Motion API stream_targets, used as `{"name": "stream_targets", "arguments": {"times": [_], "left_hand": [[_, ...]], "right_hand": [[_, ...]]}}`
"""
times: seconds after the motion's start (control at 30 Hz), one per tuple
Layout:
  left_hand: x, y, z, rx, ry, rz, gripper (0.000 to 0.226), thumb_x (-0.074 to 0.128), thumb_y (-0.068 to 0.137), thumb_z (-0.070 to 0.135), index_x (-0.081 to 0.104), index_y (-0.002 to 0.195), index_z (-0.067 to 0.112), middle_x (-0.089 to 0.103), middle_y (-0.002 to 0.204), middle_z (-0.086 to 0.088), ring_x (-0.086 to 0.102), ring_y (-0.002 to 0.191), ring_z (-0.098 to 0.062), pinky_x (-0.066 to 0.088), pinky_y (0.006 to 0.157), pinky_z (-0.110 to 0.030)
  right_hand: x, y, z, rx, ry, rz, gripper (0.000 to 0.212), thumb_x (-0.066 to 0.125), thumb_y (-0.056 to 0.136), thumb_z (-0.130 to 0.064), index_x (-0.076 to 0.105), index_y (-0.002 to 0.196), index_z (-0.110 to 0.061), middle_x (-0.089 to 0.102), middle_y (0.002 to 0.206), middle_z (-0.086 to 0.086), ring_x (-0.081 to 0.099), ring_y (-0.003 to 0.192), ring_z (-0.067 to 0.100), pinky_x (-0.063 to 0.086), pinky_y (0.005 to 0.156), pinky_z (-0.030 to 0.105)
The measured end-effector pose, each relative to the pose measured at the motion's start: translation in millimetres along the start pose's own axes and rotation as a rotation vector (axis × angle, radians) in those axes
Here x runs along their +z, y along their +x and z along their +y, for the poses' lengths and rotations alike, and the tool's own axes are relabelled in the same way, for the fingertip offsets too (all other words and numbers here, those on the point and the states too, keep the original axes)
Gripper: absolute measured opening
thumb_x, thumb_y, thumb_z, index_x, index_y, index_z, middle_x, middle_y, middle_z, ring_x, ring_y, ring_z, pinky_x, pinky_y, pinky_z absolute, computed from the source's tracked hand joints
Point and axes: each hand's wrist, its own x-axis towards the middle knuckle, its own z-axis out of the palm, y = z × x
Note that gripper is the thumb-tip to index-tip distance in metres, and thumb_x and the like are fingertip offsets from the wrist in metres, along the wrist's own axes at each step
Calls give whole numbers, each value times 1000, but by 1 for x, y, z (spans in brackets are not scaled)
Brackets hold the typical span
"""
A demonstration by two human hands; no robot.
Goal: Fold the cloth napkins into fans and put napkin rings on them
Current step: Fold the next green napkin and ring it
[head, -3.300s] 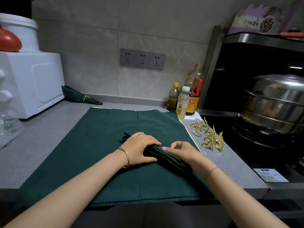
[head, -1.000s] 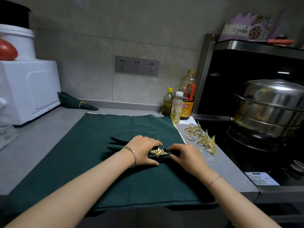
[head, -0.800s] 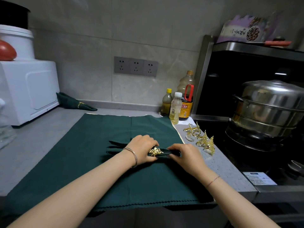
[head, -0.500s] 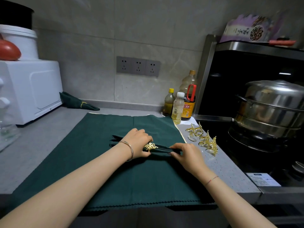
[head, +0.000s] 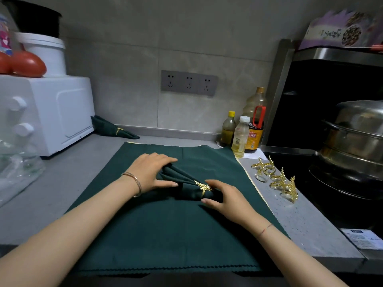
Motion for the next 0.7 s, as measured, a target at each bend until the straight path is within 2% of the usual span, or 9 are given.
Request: {"name": "stream_targets", "arguments": {"times": [0.1, 0.2, 0.33, 0.5, 0.7], "left_hand": [[6, -14, -23, -137, -126, 40, 110, 7, 58, 94, 39, 142, 32, 51, 138, 8, 47, 124, -14, 34, 101, -28], [18, -26, -61, -317, -232, 39, 95, 7, 70, 81, 39, 143, 30, 47, 143, 6, 43, 129, -16, 32, 106, -29], [42, -37, -129, -534, -176, -71, 70, 28, 92, 65, 25, 150, 26, 29, 155, 4, 29, 141, -17, 25, 114, -34], [60, -33, -191, -706, -62, -201, 68, 23, 95, 61, 6, 153, 29, 6, 160, 4, 9, 147, -21, 14, 118, -41], [81, -15, -229, -824, -49, -260, 66, 13, 95, 62, -6, 152, 33, -8, 160, 6, -5, 148, -23, 1, 118, -47]], "right_hand": [[15, 19, -7, 8, 39, 41, 46, 71, 78, -44, 61, 120, -27, 65, 114, -16, 59, 107, 7, 47, 92, 27], [22, 37, -14, 11, 112, 58, 43, 75, 76, -41, 65, 115, -24, 67, 108, -17, 60, 102, 0, 47, 90, 20], [30, 76, -32, -18, 207, 95, 31, 78, 75, -36, 63, 102, -31, 64, 98, -25, 57, 94, -9, 43, 85, 11], [62, 164, -49, -17, 345, 148, 33, 82, 70, -30, 64, 98, -24, 67, 94, -18, 60, 93, -9, 42, 79, 4], [113, 277, -79, -39, 407, 83, 25, 79, 75, -27, 65, 94, -19, 70, 94, -9, 62, 89, 0, 46, 80, 13]]}}
